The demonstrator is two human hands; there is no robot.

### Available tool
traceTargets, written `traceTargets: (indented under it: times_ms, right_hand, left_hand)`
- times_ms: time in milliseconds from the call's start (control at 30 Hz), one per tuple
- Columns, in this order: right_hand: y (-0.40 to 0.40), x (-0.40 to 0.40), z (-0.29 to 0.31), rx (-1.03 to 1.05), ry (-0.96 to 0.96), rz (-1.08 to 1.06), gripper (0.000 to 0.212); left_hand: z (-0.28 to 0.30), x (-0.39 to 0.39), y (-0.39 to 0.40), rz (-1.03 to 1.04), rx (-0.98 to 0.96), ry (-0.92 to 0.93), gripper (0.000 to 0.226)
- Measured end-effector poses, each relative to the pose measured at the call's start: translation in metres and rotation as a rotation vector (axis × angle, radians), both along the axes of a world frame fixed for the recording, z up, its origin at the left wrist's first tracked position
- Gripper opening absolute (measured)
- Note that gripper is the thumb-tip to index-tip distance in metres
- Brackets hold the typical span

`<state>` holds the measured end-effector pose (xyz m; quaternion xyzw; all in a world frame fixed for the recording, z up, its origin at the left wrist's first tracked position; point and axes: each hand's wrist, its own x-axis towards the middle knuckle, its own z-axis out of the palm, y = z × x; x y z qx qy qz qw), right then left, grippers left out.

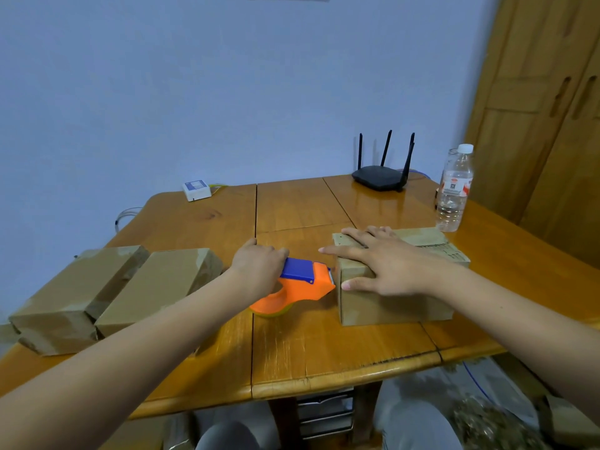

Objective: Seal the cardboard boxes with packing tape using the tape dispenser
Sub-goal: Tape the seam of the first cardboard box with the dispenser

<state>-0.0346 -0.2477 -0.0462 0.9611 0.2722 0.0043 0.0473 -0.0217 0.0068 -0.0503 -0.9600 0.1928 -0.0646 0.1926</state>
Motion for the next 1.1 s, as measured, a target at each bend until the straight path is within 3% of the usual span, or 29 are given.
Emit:
traceTargets:
  times_ms: [333, 567, 767, 833, 867, 1000, 1100]
  right_hand:
    - [0.002, 0.004, -0.005, -0.041, -0.026, 0.004, 0.066]
    - [0.002, 0.002, -0.004, -0.022, -0.022, 0.011, 0.064]
    - [0.001, -0.002, -0.002, 0.11, -0.006, 0.005, 0.074]
    - [0.002, -0.003, 0.001, 0.228, 0.017, -0.009, 0.075]
    - [0.003, -0.003, 0.003, 0.295, 0.033, -0.025, 0.074]
    - [0.007, -0.003, 0.009, 0.557, 0.1, -0.128, 0.055]
    - [0.009, 0.0, 0.008, 0.548, 0.075, -0.179, 0.049]
  left_hand:
    - [0.031, 0.014, -0.025, -0.043, 0.243, -0.012, 0.025]
    - [0.013, 0.023, -0.046, 0.059, 0.346, 0.192, 0.042]
    - [0.046, 0.034, -0.005, 0.286, 0.239, 0.341, 0.015]
    - [0.064, 0.041, 0.027, 0.379, 0.041, 0.381, 0.012]
    - [0.069, 0.043, 0.041, 0.442, -0.155, 0.419, 0.011]
    - [0.059, 0.031, 0.056, 0.517, -1.245, 0.622, 0.016]
    - [0.04, 0.0, 0.024, 0.396, -1.884, 0.832, 0.024]
